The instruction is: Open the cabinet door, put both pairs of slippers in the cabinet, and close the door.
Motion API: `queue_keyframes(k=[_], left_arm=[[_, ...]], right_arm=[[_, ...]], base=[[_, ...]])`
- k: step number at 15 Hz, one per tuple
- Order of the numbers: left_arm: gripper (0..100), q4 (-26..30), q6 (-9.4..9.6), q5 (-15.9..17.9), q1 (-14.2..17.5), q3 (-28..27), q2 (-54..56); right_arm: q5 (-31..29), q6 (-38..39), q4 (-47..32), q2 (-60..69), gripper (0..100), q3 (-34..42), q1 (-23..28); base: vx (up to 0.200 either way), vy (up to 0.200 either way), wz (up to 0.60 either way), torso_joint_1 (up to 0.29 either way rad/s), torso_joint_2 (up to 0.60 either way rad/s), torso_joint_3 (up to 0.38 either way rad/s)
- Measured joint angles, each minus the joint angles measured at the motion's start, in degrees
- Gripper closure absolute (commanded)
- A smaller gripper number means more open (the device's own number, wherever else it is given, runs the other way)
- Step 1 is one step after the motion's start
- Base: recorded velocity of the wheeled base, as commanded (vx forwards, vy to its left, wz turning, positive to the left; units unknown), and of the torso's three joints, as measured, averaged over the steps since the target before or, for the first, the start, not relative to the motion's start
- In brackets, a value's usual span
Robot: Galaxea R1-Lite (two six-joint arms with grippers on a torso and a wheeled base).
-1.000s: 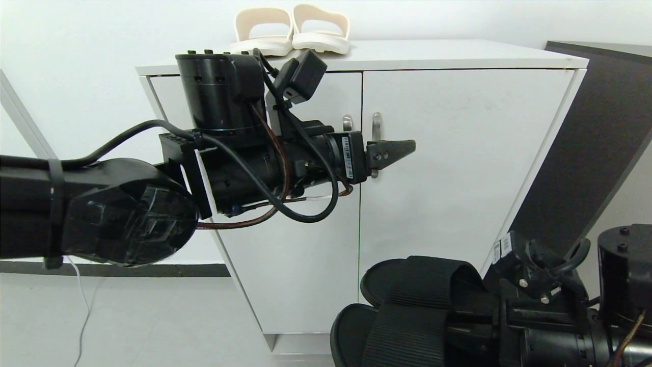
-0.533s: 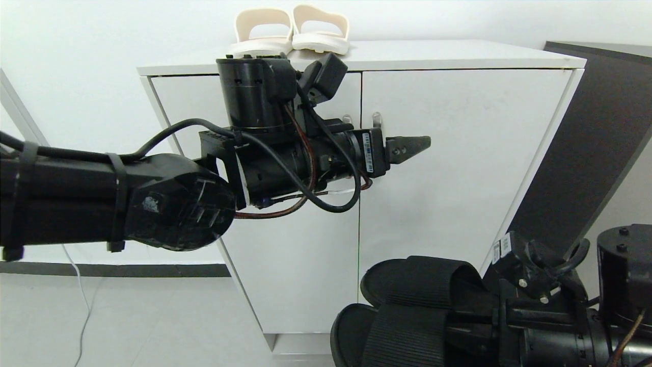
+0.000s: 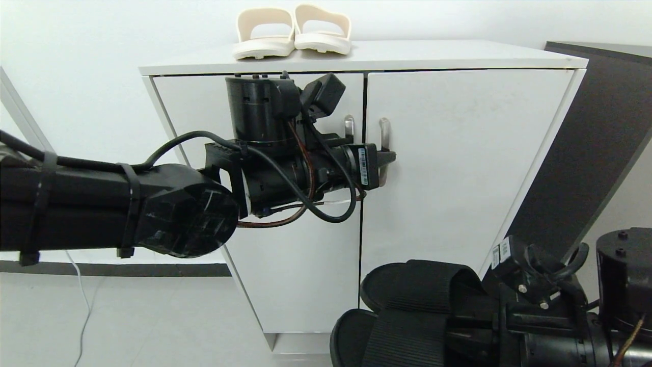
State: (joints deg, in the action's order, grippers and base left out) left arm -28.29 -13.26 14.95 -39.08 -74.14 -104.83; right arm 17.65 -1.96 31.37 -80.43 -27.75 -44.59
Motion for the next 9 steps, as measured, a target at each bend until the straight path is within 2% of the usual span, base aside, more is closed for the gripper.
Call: queue_keyframes(k=[6, 9], left_arm=[[100, -0.5, -0.04, 0.1, -3.5, 6.0, 5.0], [100, -0.6, -0.01, 0.0, -5.9, 9.6, 8.8]], right_arm=[[6.3, -1.4, 0.0, 1.1, 100, 2.5, -1.4], [7.1, -4.2, 0.0, 2.2, 100, 4.2, -1.7]], base=[[0.0, 0.0, 0.0, 0.0, 0.0, 0.0], [0.0, 0.0, 0.0, 0.0, 0.0, 0.0]])
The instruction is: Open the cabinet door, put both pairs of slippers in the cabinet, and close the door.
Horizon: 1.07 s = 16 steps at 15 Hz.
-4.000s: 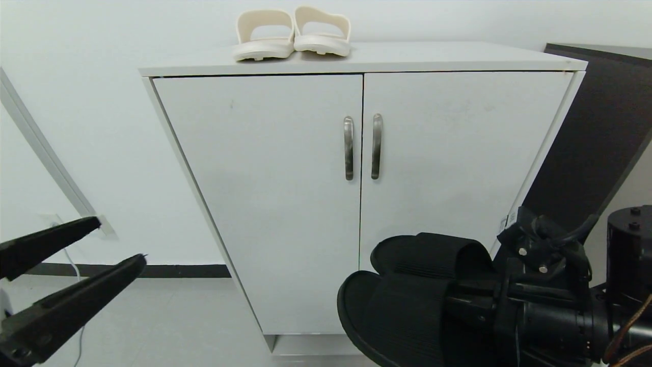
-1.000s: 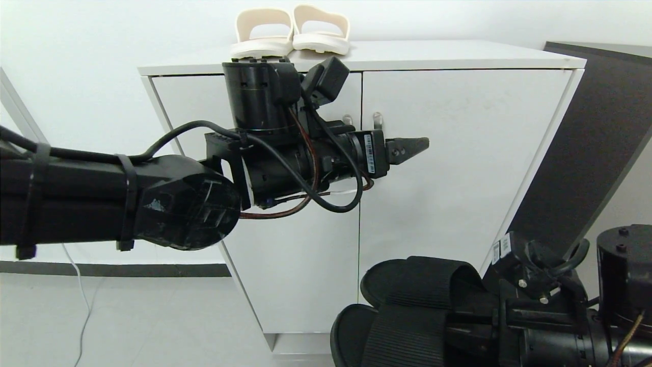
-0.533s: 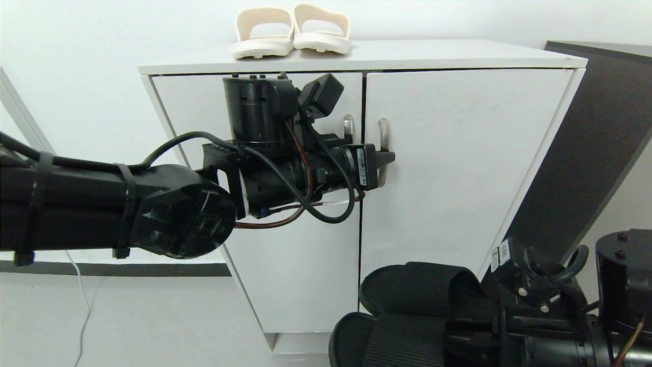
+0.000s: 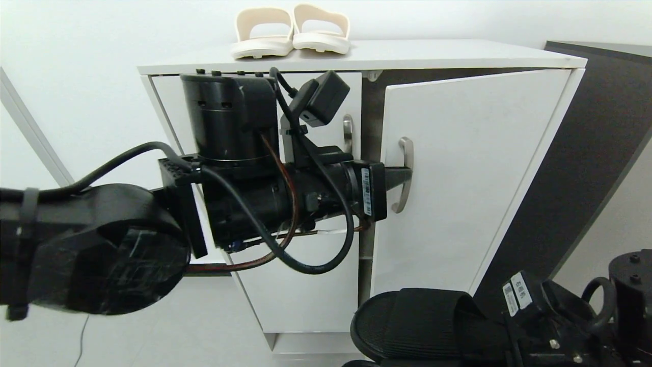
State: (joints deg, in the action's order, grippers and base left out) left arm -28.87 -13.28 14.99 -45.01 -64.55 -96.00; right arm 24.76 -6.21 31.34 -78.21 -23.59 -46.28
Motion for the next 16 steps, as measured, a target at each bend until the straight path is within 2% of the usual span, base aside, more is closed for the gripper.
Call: queue_keyframes(k=[4, 6, 7, 9, 10, 14, 16], left_arm=[[100, 0.0, -0.05, 0.0, -1.2, 6.5, 6.1], [100, -0.7, -0.1, 0.0, -0.2, 7.9, 7.6], [100, -2.0, -1.15, 0.2, 0.9, 8.3, 7.9], [100, -3.6, -3.12, 0.5, 1.8, 8.2, 7.4], [100, -4.6, -3.41, 0.6, 2.0, 7.7, 6.6], [100, -10.9, -3.58, 0.1, 3.1, 5.2, 0.7], [100, -11.4, -3.61, 0.0, 3.5, 3.8, -2.1]], right_arm=[[0.1, -0.4, -0.1, 0.6, 100, 0.8, -0.7], [0.1, -0.4, 0.0, 0.8, 100, 1.0, -1.3], [0.1, -0.4, 0.0, 1.0, 100, 1.2, -1.7], [0.0, -0.4, -0.1, 1.2, 100, 1.6, -2.3], [0.0, -0.4, -0.1, 1.3, 100, 2.0, -2.7], [-0.1, -0.4, -0.2, 1.7, 100, 3.3, -4.4], [-0.1, -0.4, -0.3, 2.1, 100, 3.8, -5.0]], base=[[0.0, 0.0, 0.0, 0.0, 0.0, 0.0], [0.0, 0.0, 0.0, 0.0, 0.0, 0.0], [0.0, 0.0, 0.0, 0.0, 0.0, 0.0], [0.0, 0.0, 0.0, 0.0, 0.0, 0.0], [0.0, 0.0, 0.0, 0.0, 0.0, 0.0], [0.0, 0.0, 0.0, 0.0, 0.0, 0.0], [0.0, 0.0, 0.0, 0.0, 0.0, 0.0]])
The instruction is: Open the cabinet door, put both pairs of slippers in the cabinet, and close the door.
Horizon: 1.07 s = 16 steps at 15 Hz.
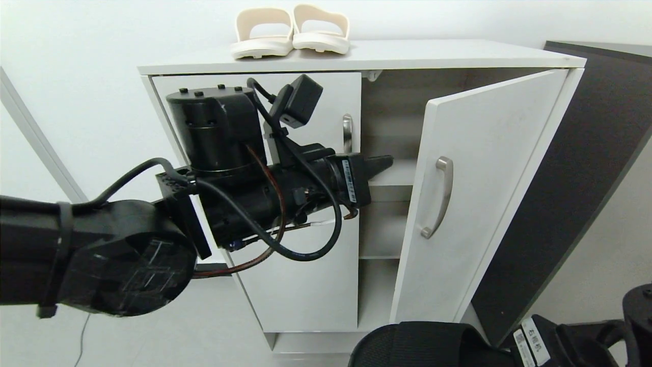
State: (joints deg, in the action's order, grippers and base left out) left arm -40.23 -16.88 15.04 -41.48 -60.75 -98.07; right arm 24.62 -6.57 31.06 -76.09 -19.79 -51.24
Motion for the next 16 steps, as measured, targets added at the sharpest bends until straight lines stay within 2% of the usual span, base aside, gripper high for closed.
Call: queue_keyframes(k=[1, 6, 8, 10, 11, 13, 16], left_arm=[[100, 0.0, 0.0, 0.0, 0.3, -0.6, -0.9], [100, -0.4, -0.2, -0.8, 1.5, -3.7, -5.5], [100, -0.6, -0.05, -0.9, -0.4, -4.1, -6.6], [100, -1.6, 0.27, -2.0, -4.4, -4.1, -6.8], [100, -1.9, 0.3, -3.1, -5.8, -4.0, -6.7], [100, -1.9, 0.33, -4.1, -6.3, -3.9, -6.4], [100, -1.9, 0.3, -6.6, -4.7, -3.6, -5.9]], right_arm=[[-0.1, 0.0, 0.0, 0.2, 100, 0.3, -0.4], [-0.4, -0.1, 0.1, 1.0, 100, 2.4, -3.5], [-0.3, -0.8, 0.1, 1.2, 100, 2.7, -3.7], [-0.3, -1.7, 0.1, 1.2, 100, 3.0, -3.8], [-0.3, -2.0, 0.2, 1.2, 100, 3.2, -3.9], [-0.2, -2.0, 0.3, 1.3, 100, 3.3, -3.9], [-0.2, -2.0, 0.5, 1.2, 100, 3.3, -3.7]], base=[[0.0, 0.0, 0.0, 0.0, 0.0, 0.0], [-0.2, 0.0, 0.0, -0.002, 0.0, 0.003], [-0.2, 0.0, 0.0, -0.002, 0.0, 0.002], [-0.2, 0.0, 0.0, -0.002, 0.0, 0.005], [0.0, 0.0, 0.0, 0.0, 0.0, 0.0], [0.0, 0.0, 0.0, 0.0, 0.0, 0.0], [0.0, 0.0, 0.0, 0.0, 0.0, 0.0]])
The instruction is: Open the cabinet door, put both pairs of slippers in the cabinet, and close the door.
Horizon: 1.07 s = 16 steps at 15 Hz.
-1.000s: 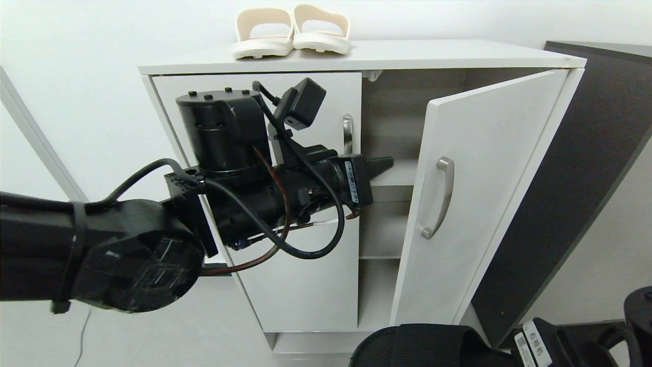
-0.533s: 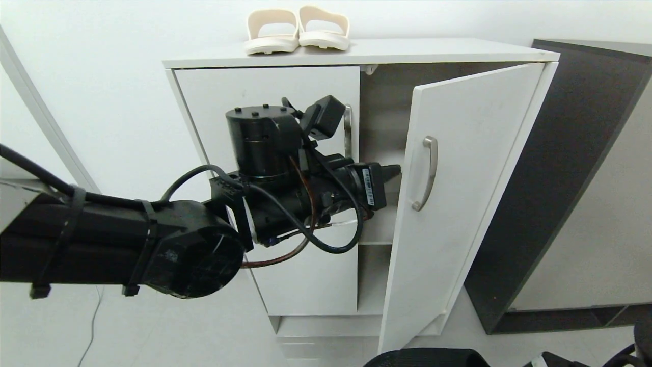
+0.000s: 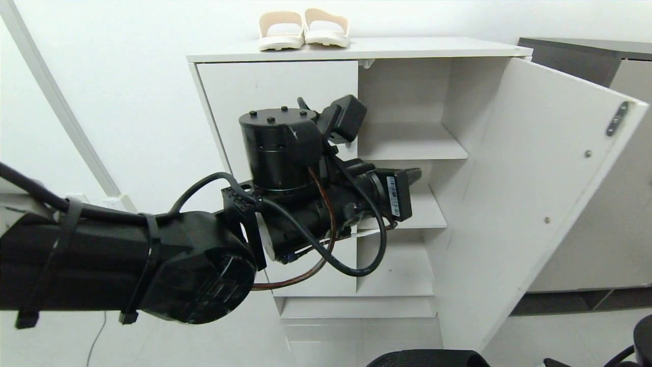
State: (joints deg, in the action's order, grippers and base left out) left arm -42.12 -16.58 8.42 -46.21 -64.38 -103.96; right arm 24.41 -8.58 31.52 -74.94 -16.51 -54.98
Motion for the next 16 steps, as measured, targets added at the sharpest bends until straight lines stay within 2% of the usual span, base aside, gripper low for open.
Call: queue_keyframes(k=[2, 4, 5, 7, 8, 10, 13, 14, 16], left_arm=[[100, 0.4, -0.06, -2.7, 1.0, 0.5, 1.6], [100, 1.6, -0.06, -3.9, 3.1, 1.8, 4.9], [100, 2.9, -0.06, -4.1, 4.1, 2.8, 6.8], [100, 6.4, -0.04, -5.6, 6.1, 6.4, 12.9], [100, 8.3, -0.02, -7.9, 6.9, 8.9, 16.7], [100, 12.0, 0.33, -17.1, 8.7, 16.4, 24.9], [100, 14.2, 3.67, -28.0, 11.3, 28.4, 35.9], [100, 14.4, 5.1, -29.7, 13.4, 32.0, 39.3], [100, 14.6, 7.89, -31.6, 20.1, 39.7, 46.0]], right_arm=[[-0.5, 0.2, 0.0, -0.7, 100, -1.4, 2.0], [-3.1, 0.6, 0.0, -1.8, 100, -3.4, 5.6], [-7.1, 1.1, -0.1, -2.5, 100, -4.4, 7.2], [-20.9, 4.9, -0.1, -4.5, 100, -7.8, 11.8], [-25.9, 7.7, -0.1, -5.8, 100, -9.8, 13.1], [-31.8, 10.8, 0.0, -8.3, 100, -14.1, 15.2], [-35.6, 12.1, 0.0, -11.2, 100, -17.1, 16.3], [-37.1, 12.1, 0.0, -12.1, 100, -17.5, 16.3], [-38.7, 12.1, 2.1, -14.4, 100, -18.0, 16.4]], base=[[0.0, 0.0, 0.0, 0.0, 0.0, 0.0], [0.0, 0.0, 0.0, 0.0, 0.0, 0.0], [0.0, 0.0, 0.0, 0.0, 0.0, 0.0], [0.0, 0.0, 0.0, 0.0, 0.0, 0.0], [0.0, 0.0, 0.0, 0.0, 0.0, 0.0], [0.0, 0.0, 0.0, 0.0, 0.0, 0.0], [0.0, 0.0, 0.0, 0.0, 0.0, 0.0], [0.0, 0.0, 0.0, 0.0, 0.0, 0.0], [0.0, 0.0, 0.0, 0.0, 0.0, 0.0]])
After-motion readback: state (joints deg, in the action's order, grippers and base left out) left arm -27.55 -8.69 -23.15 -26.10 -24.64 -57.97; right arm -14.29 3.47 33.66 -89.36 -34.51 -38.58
